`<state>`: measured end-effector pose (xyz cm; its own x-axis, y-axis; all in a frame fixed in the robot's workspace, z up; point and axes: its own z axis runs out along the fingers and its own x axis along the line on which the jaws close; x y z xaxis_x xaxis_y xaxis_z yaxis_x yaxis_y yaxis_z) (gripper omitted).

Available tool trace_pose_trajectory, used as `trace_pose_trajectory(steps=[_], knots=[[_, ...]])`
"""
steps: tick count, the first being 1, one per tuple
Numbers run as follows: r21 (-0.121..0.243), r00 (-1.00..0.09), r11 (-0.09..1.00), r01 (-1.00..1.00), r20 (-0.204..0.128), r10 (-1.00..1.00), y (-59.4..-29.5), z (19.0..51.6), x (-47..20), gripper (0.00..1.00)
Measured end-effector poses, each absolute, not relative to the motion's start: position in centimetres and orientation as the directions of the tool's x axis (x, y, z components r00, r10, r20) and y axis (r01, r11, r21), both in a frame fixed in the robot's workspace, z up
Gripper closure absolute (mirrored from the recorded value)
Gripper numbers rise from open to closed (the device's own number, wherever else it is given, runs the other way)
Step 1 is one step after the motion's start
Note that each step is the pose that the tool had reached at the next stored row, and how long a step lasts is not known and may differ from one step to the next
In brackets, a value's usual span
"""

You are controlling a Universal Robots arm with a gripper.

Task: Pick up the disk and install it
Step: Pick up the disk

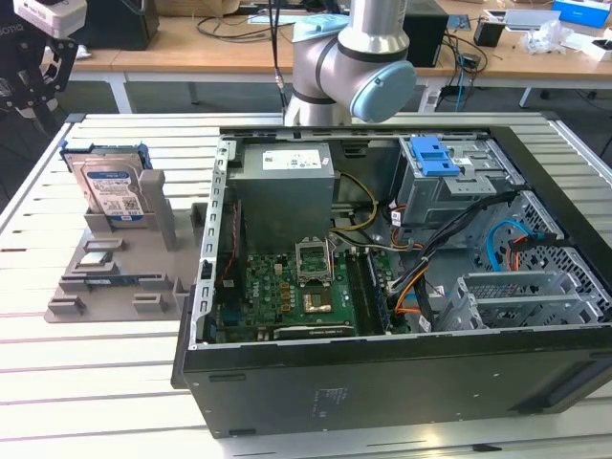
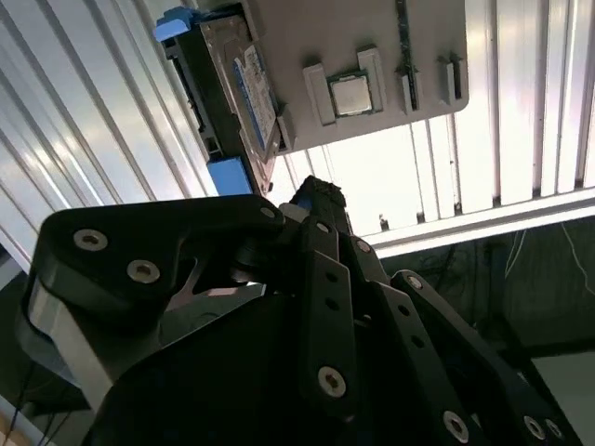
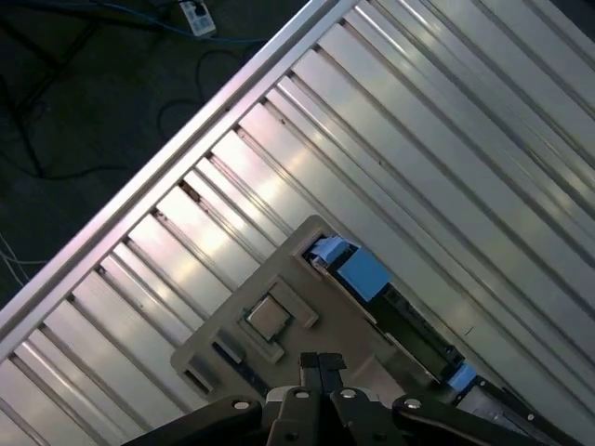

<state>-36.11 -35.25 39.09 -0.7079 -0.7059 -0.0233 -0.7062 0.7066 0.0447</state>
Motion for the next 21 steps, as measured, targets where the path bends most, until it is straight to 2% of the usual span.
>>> trace_pose_trajectory(steps=[21], knots=[[0.045,-0.453,0.451,-0.891,-0.023,-0.891,-35.25,39.08,-36.11,0.89]])
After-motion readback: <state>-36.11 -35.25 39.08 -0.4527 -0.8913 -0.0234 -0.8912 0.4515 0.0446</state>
